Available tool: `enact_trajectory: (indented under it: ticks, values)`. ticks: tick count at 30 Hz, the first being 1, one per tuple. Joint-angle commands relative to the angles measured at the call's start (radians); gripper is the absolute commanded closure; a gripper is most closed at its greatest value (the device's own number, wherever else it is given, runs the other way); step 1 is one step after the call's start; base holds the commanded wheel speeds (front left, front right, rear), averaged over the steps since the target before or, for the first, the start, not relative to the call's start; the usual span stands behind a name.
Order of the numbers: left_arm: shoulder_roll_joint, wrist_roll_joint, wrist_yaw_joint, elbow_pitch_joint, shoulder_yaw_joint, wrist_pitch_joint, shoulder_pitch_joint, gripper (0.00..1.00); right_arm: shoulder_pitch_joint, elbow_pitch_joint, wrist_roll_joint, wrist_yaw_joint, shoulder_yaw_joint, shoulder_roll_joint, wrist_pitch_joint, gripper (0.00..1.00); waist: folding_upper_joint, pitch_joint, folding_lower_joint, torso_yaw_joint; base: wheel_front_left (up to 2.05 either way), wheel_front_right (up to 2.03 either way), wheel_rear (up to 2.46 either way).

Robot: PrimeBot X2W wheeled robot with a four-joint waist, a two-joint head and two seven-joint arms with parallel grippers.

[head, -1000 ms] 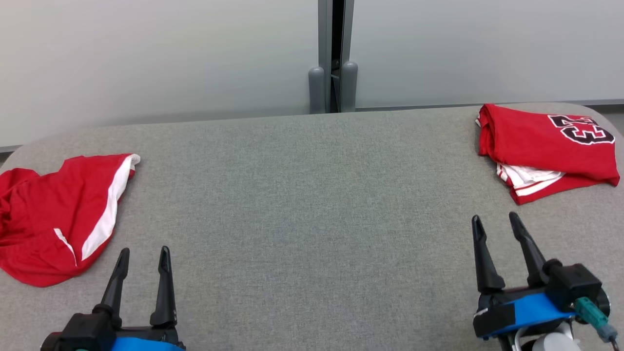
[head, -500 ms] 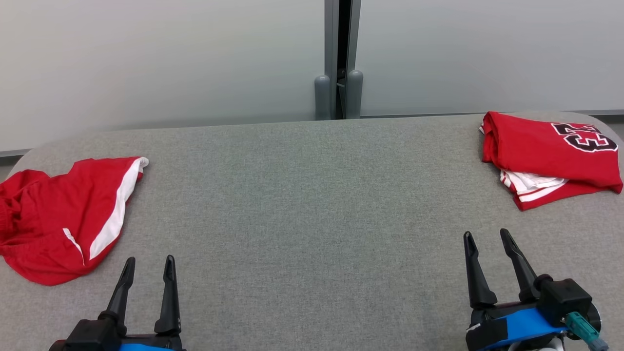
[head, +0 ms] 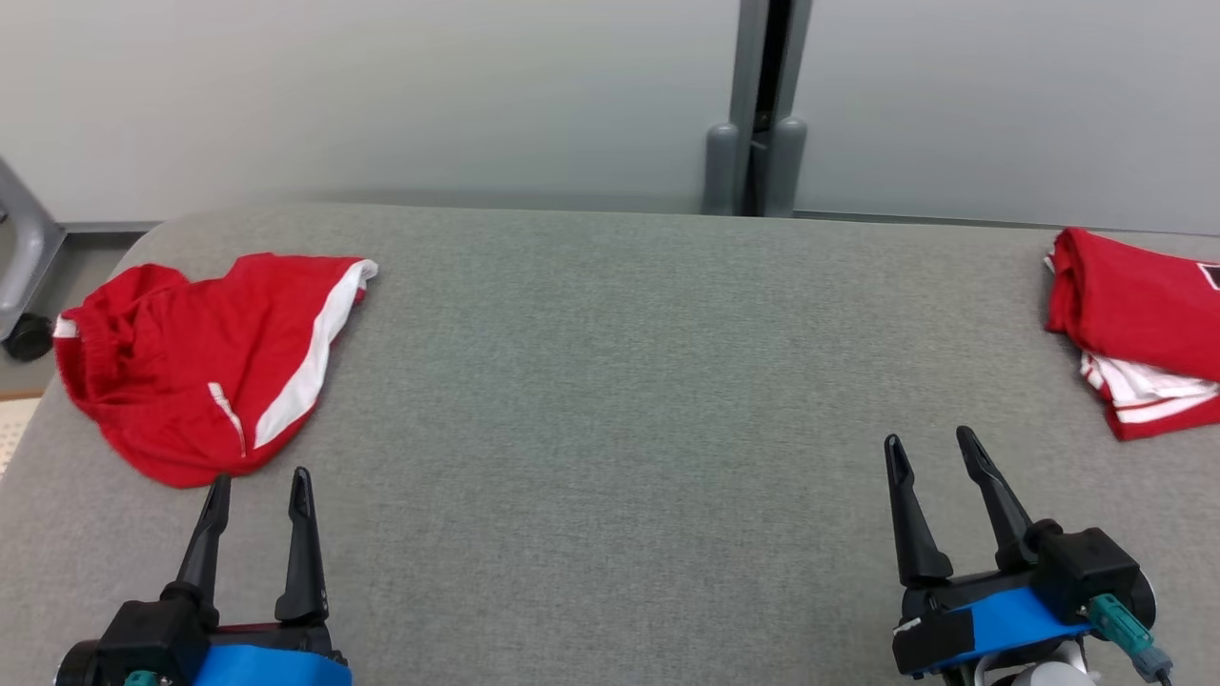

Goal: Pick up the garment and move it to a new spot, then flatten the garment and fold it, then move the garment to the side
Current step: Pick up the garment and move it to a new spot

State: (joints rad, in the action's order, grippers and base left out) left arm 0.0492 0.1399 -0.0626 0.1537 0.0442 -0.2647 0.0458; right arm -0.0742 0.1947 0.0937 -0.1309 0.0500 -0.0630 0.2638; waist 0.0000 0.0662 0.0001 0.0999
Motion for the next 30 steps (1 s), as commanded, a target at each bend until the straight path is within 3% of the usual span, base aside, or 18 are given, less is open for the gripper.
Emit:
enact_trajectory:
  ticks: [1,17,24,30]
  values:
    - [0.003,-0.003,0.005,-0.003,0.008,0.001,0.016,0.0,-0.019,-0.002,-0.003,0.0,0.005,0.005,0.001,0.0,0.0,0.02,-0.0001,0.057,0.0,0.0,0.0]
    - [0.003,0.021,0.023,-0.017,0.061,0.001,0.006,0.0,-0.05,0.008,-0.022,0.0,0.015,-0.018,0.001,0.0,0.0,0.069,-0.0001,0.319,0.0,0.0,0.0]
    - [0.003,0.028,0.029,-0.02,0.065,0.001,-0.001,0.0,-0.061,0.017,-0.023,0.0,0.023,-0.027,0.001,0.0,0.0,0.074,-0.0001,0.352,0.0,0.0,0.0]
    - [0.003,0.027,0.022,-0.018,0.073,0.001,0.034,0.0,-0.075,0.018,-0.02,0.0,0.03,-0.033,0.001,0.0,0.0,0.086,-0.0001,0.335,0.0,0.0,0.0]
